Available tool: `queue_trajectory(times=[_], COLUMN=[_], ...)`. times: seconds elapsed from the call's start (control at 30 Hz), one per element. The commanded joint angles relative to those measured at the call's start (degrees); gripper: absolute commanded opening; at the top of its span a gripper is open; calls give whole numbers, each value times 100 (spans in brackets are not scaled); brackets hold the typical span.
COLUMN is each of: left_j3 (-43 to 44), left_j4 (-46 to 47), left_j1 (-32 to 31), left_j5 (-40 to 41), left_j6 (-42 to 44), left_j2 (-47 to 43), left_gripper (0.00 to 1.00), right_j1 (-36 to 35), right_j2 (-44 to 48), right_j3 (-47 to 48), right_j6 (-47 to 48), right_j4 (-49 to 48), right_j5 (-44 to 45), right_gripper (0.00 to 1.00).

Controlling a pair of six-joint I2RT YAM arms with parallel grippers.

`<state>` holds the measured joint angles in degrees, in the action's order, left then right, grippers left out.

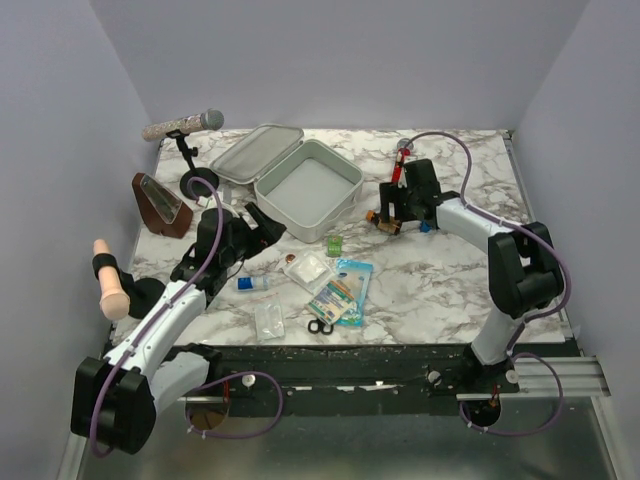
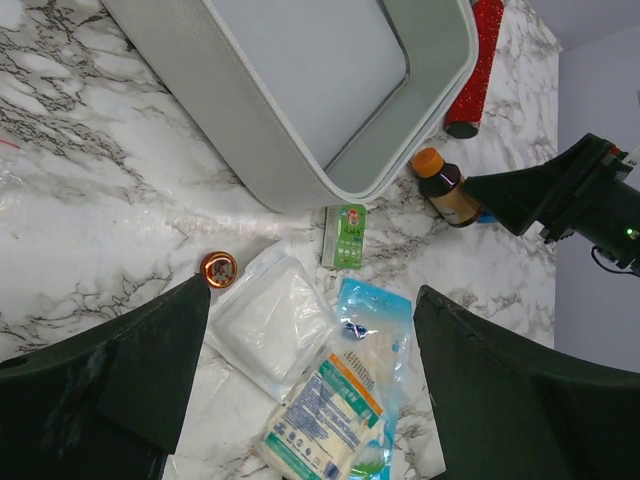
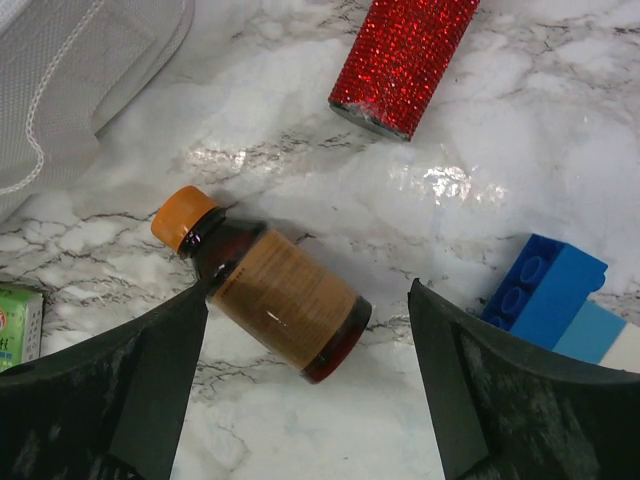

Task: Organize the medicine kit

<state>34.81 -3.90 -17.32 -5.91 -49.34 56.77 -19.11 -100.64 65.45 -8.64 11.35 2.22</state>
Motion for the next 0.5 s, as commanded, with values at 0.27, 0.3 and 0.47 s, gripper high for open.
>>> queue_trajectory(times=[0.27, 0.3, 0.47], left_j3=[96, 96, 70], left_j4=[65, 56, 82], left_j1=[1, 1, 1], left_j5=[-235, -235, -252], left_j6=[39, 47, 30], left_j2=[150, 141, 150], left_gripper=[93, 93, 93], right_j1=[-207, -224, -329], right_j2=[-553, -571, -562], right_j3=[591, 626, 575], right_j6=[74, 21, -199], right_j4=[631, 701, 983], right_j5=[-187, -361, -494], right_gripper=[88, 87, 84])
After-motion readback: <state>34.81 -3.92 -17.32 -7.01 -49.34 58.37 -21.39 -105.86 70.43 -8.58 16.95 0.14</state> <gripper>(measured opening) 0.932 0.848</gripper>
